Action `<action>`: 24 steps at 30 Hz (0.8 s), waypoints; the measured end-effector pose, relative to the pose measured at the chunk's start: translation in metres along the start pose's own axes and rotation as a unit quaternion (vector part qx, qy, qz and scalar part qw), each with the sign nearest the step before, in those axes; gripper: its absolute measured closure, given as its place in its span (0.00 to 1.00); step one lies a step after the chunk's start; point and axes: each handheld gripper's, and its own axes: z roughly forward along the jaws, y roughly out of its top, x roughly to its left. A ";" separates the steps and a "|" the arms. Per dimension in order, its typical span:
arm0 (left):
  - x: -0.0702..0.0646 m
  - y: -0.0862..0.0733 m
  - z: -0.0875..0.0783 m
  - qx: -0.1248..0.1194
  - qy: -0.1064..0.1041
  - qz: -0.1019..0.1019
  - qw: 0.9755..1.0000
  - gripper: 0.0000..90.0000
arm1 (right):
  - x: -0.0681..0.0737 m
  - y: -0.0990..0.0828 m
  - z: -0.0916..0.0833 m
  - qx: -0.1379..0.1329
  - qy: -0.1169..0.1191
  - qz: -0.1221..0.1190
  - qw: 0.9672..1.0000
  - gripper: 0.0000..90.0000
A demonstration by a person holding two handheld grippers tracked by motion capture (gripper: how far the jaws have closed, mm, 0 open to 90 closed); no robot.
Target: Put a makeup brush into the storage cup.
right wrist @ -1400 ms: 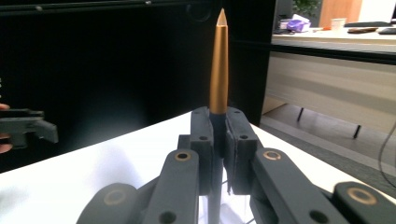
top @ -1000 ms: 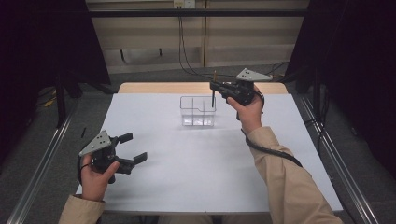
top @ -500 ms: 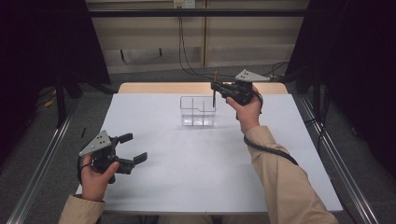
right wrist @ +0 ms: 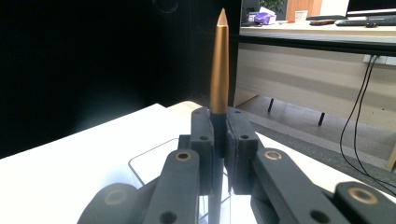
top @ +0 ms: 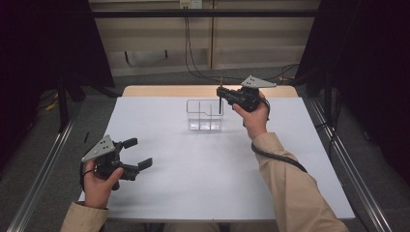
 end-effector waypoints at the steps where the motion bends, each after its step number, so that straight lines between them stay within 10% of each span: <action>1: 0.000 0.000 0.000 0.002 0.001 0.003 1.000 0.01 | 0.000 -0.001 0.000 0.002 0.000 -0.001 1.000 0.93; 24: 0.000 0.000 0.001 0.005 0.002 0.007 1.000 0.01 | -0.003 -0.013 0.000 0.006 0.002 0.006 1.000 0.93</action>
